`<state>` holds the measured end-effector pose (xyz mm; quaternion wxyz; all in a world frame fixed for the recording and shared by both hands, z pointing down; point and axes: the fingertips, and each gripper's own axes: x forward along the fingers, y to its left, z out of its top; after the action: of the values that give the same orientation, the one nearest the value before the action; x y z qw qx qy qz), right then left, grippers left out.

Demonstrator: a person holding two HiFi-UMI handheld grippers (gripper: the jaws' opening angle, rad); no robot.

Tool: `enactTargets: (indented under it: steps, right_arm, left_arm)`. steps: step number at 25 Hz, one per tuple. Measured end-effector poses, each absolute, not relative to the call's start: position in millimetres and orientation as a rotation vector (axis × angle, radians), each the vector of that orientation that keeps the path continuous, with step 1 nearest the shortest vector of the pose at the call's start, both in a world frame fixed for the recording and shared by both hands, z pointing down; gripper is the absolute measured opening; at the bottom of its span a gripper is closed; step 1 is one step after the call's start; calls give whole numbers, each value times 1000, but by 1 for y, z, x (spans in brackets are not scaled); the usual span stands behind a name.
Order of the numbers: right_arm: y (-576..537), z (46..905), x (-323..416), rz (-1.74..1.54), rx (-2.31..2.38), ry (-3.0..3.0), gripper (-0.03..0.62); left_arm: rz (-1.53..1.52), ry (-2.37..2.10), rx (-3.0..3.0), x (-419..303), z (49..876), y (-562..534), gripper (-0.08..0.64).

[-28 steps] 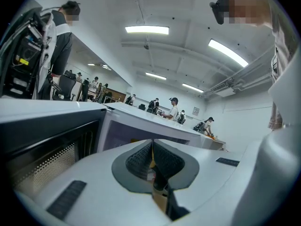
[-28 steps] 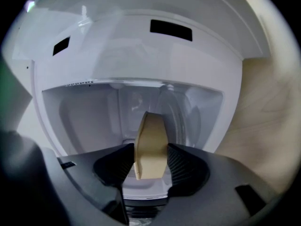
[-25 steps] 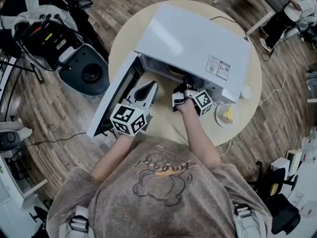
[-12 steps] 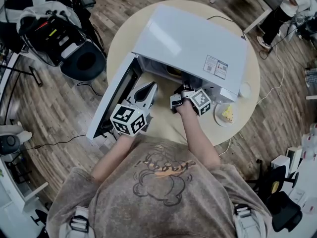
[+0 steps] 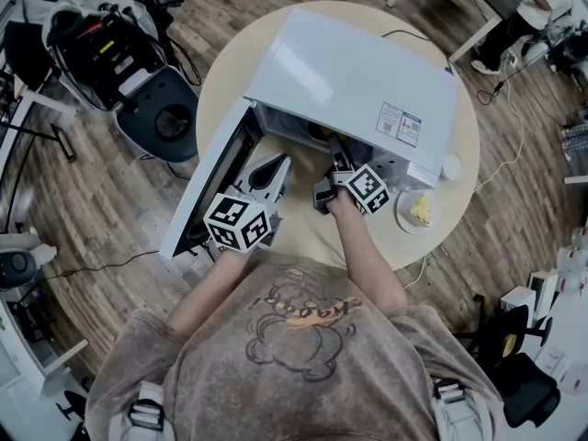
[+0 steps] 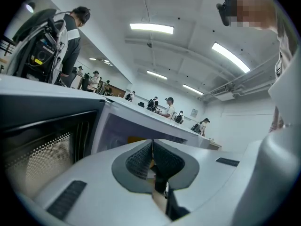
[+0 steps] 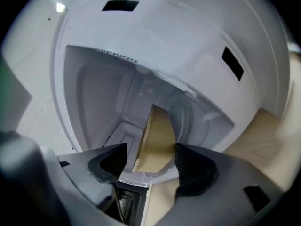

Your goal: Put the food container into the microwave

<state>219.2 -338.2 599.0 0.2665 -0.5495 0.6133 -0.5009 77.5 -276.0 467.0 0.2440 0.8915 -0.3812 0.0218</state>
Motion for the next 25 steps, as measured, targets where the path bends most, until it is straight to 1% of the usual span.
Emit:
enactTargets:
  steps: [17,20,25]
  right_arm:
    - [-331,603,206,-1282,-1716,2060,319]
    - [-331,605,205,-1281,-1738,2107,304]
    - [-332,606,205,-1272,-1742,2114,301]
  left_arm:
    - [39,-1026,2409,77,469,-276,35]
    - [37,-1026,2403,76,470,-276,34]
    - [33,-1027,2389,74,473,-277,34]
